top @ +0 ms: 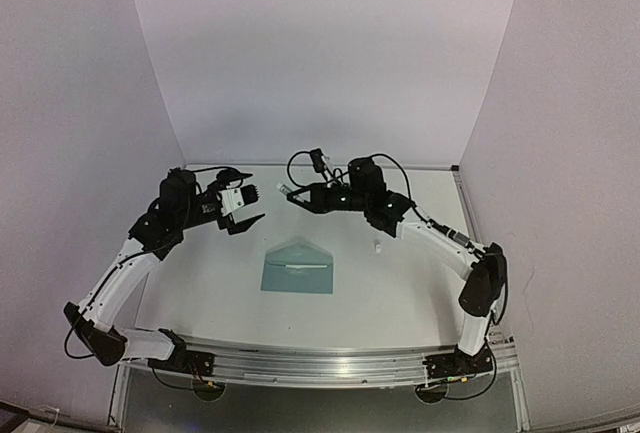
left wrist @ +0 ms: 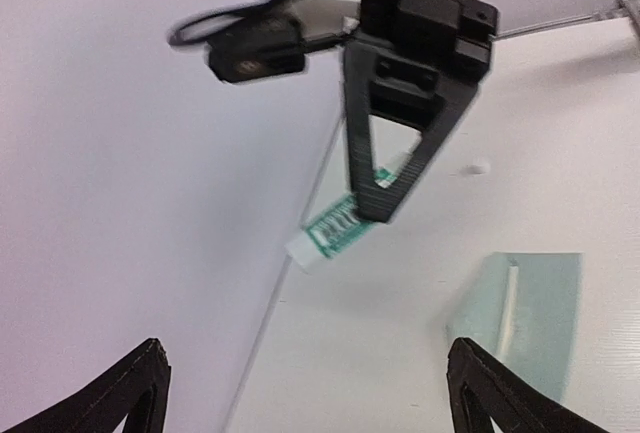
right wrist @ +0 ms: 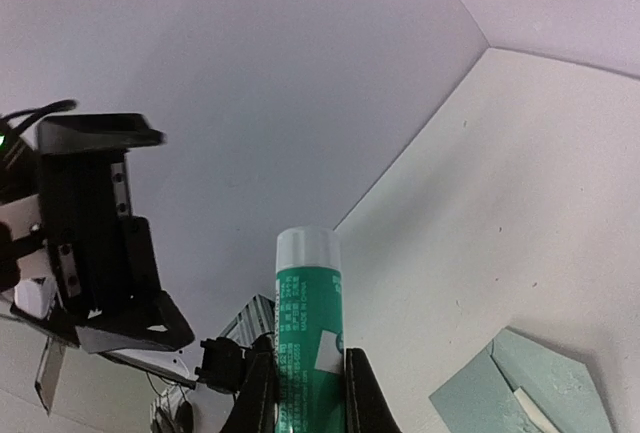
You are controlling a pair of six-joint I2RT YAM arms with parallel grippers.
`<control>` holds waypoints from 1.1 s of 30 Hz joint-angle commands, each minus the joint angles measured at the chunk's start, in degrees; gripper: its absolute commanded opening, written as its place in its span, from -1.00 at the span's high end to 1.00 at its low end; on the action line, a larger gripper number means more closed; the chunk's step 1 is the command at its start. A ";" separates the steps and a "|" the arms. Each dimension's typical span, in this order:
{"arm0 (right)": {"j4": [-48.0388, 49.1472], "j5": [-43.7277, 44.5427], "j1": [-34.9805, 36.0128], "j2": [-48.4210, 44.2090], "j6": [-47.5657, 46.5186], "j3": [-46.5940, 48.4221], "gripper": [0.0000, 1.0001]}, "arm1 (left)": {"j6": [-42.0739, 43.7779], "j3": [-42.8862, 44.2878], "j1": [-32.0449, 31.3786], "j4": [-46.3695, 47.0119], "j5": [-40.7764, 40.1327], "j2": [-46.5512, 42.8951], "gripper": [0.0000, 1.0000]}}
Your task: Place the letter into the envelope and seal it
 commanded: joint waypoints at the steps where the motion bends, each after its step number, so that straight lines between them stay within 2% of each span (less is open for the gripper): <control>1: -0.96 -7.28 0.40 -6.29 -20.11 -2.75 1.00 | -11.49 2.68 0.41 -16.16 11.82 1.47 -0.89; 4: -8.33 -6.78 2.07 -7.85 -30.83 -2.97 1.00 | -12.80 3.86 0.52 -17.20 12.63 2.14 -0.83; 8: -16.13 -0.21 6.07 -8.99 -47.66 -2.47 1.00 | -12.45 5.63 0.54 -19.68 15.54 3.54 -0.67; 15: -24.00 13.61 11.17 -7.48 -64.84 1.14 1.00 | -7.79 9.91 0.52 -28.71 21.36 7.06 -0.43; 19: -25.25 15.07 12.09 -6.70 -67.57 3.20 1.00 | -4.00 12.82 0.52 -35.10 23.16 9.20 -0.25; 24: -25.59 16.73 13.03 -5.56 -68.97 4.85 1.00 | -0.34 15.84 0.52 -40.76 24.81 11.72 -0.21; 29: -26.70 20.38 13.84 -3.95 -70.68 6.55 1.00 | 0.52 16.42 0.26 -40.93 25.56 12.25 -0.16; 33: -27.84 21.21 14.83 -2.59 -72.99 8.14 1.00 | -1.96 15.92 0.01 -37.42 24.51 12.38 -0.18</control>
